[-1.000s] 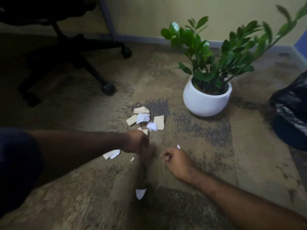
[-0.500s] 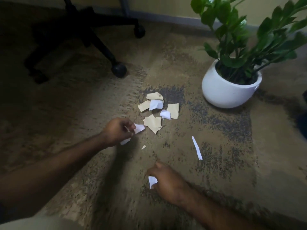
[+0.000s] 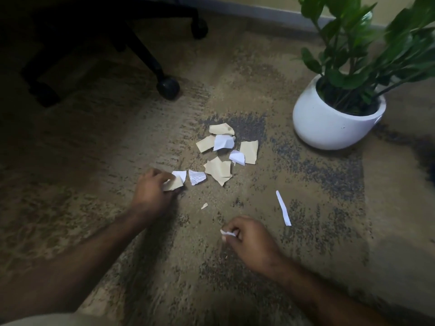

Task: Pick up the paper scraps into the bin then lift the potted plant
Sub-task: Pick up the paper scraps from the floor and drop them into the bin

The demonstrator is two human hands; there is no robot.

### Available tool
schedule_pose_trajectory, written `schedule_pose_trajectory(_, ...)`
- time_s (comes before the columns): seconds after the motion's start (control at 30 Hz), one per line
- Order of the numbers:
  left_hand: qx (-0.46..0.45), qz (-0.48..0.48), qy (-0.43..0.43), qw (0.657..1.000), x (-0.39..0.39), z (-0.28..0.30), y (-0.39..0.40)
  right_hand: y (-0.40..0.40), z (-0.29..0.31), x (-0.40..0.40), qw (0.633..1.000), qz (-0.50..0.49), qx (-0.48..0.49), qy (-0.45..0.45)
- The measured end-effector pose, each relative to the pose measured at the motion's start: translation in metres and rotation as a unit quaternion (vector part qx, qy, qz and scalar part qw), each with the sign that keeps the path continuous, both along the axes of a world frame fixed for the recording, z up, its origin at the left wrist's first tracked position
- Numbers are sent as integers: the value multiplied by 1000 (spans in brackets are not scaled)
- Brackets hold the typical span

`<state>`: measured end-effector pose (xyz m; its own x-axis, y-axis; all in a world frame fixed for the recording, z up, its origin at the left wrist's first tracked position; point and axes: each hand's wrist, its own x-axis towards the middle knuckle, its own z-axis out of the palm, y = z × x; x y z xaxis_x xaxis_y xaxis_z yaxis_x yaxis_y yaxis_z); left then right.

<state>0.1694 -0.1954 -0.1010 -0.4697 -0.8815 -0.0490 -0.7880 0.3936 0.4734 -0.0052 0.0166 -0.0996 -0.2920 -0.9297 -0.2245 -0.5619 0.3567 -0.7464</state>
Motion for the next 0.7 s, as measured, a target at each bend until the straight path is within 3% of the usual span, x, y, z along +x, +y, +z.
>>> schedule_pose_trajectory(0.2, -3, 21, 23, 1000, 0, -3, -6, 9, 11, -55, 988, -136, -49, 60)
schedule_pose_trajectory(0.3, 36, 58, 70, 995, -13, -3, -2, 16, 12, -82, 972, -206, -10, 111)
schedule_pose_trajectory(0.47, 159, 59, 182, 969, -29, 6, -1, 19, 6, -86, 970, -190, -3, 152)
schedule_pose_trajectory(0.7, 288, 83, 280, 912, -31, 24, -6, 13, -3, -81, 965, -250, -23, 70)
